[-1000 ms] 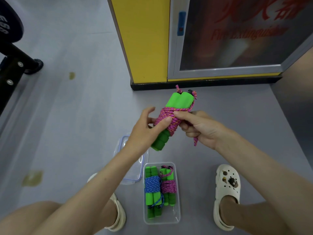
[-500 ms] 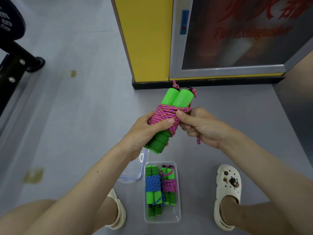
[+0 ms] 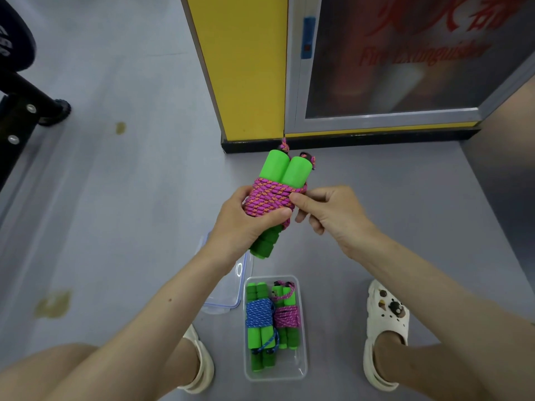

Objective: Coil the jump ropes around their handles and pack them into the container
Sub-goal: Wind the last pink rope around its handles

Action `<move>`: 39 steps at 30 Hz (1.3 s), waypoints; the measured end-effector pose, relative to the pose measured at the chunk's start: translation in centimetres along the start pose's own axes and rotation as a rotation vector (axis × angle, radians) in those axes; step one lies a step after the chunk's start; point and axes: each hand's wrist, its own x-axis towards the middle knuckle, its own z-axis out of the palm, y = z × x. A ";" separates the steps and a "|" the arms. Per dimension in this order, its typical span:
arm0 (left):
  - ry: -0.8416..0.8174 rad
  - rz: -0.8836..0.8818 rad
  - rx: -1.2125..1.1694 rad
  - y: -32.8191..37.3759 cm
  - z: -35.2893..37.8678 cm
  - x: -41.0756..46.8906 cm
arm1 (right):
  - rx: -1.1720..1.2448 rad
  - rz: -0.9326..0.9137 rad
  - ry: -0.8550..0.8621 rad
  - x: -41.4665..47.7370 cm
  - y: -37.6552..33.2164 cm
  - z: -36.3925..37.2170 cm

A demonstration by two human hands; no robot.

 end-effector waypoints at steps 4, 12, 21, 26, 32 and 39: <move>0.065 0.019 0.038 -0.3 0.6 0.0 | 0.054 -0.041 0.121 -0.1 0.3 0.4; 0.084 -0.014 0.005 0.2 0.5 0.4 | 0.094 -0.082 0.158 0.2 0.1 0.6; 0.041 -0.043 -0.024 0.6 0.3 0.3 | -0.313 -0.441 0.184 -0.4 0.6 0.8; 0.011 -0.024 0.057 0.1 0.5 -0.1 | -0.432 -0.556 0.211 0.0 0.3 0.4; 0.029 0.016 0.116 0.0 -0.1 0.1 | -0.561 -0.654 0.068 0.3 0.5 0.3; 0.045 0.041 0.191 -0.5 -0.3 0.5 | -0.502 -0.536 -0.095 0.2 0.0 -0.1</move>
